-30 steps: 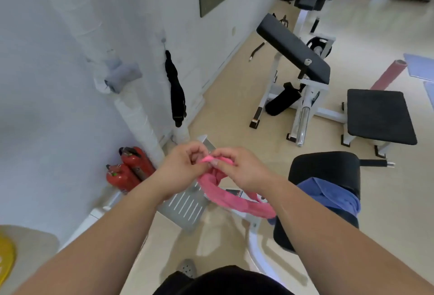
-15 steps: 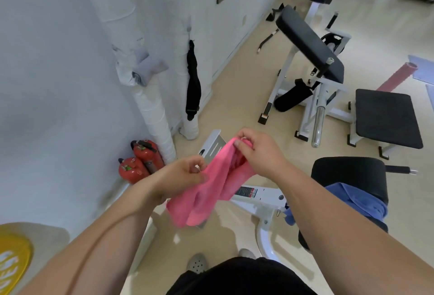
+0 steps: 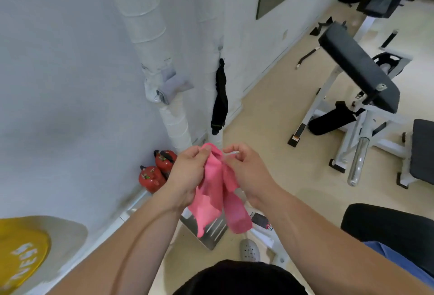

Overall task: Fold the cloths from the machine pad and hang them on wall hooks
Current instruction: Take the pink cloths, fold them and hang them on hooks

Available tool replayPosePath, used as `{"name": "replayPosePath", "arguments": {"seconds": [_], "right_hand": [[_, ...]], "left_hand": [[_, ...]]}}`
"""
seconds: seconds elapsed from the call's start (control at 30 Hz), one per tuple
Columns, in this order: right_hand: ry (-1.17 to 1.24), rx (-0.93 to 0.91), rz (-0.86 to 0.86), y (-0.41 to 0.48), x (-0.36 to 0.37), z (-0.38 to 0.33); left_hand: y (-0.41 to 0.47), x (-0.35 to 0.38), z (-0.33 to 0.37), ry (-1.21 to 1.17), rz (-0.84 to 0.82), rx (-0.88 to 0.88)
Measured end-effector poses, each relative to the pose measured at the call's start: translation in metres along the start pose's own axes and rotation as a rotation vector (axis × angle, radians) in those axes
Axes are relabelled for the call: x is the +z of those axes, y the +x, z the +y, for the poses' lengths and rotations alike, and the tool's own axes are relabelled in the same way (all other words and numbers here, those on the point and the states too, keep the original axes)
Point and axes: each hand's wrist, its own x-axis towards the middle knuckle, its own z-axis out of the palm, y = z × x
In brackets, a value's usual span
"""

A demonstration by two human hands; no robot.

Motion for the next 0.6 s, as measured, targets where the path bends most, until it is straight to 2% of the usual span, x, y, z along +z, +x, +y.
{"name": "replayPosePath", "arguments": {"seconds": [0.1, 0.17, 0.3, 0.37, 0.6], "right_hand": [[0.078, 0.023, -0.07, 0.018, -0.013, -0.015], [0.13, 0.022, -0.13, 0.034, -0.029, -0.028], [0.275, 0.005, -0.318, 0.063, -0.061, -0.042], [0.242, -0.039, -0.364, 0.074, -0.068, -0.04], [0.092, -0.15, -0.358, 0.09, -0.074, -0.04]], "left_hand": [[0.009, 0.026, 0.015, -0.121, 0.041, -0.022], [0.015, 0.036, 0.021, -0.221, 0.01, -0.041], [0.023, 0.045, 0.025, -0.323, -0.008, -0.026], [0.021, 0.054, 0.026, -0.334, 0.058, -0.034], [0.027, 0.08, 0.031, -0.364, 0.259, -0.074]]}}
